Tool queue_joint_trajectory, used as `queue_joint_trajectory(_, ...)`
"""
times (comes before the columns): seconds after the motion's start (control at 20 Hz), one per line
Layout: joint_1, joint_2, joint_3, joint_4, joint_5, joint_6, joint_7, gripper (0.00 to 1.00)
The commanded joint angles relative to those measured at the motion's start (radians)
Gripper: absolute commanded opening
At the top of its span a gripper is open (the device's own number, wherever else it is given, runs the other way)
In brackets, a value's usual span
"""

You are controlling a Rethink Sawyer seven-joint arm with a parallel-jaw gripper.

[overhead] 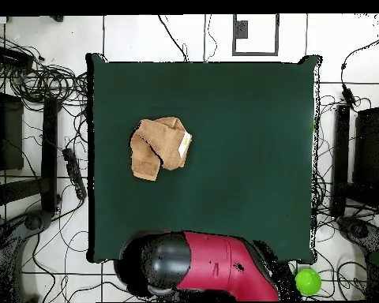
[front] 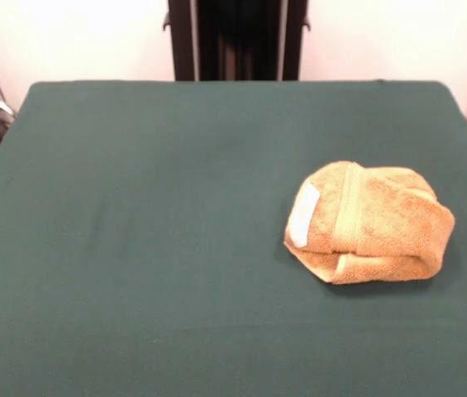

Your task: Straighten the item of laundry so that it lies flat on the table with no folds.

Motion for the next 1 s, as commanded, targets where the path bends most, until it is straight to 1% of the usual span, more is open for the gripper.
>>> queue_joint_trajectory(0.05,0.028,0.118,0.116,-0.076,-0.077,0.277,0.017,1.0)
queue_joint_trajectory(0.2,0.031,0.123,0.118,-0.096,-0.092,0.371,0.031,1.0)
queue_joint_trajectory(0.4,0.032,0.128,0.118,-0.105,-0.103,0.452,0.029,1.0)
queue_joint_trajectory(0.55,0.035,0.132,0.114,-0.106,-0.104,0.488,0.033,1.0)
queue_joint_trajectory(0.8,0.046,0.146,0.11,-0.11,-0.1,0.502,0.032,1.0)
queue_joint_trajectory(0.95,0.052,0.166,0.11,-0.114,-0.107,0.489,0.03,1.0)
queue_joint_trajectory(1.0,0.059,0.186,0.101,-0.104,-0.106,0.451,0.043,1.0)
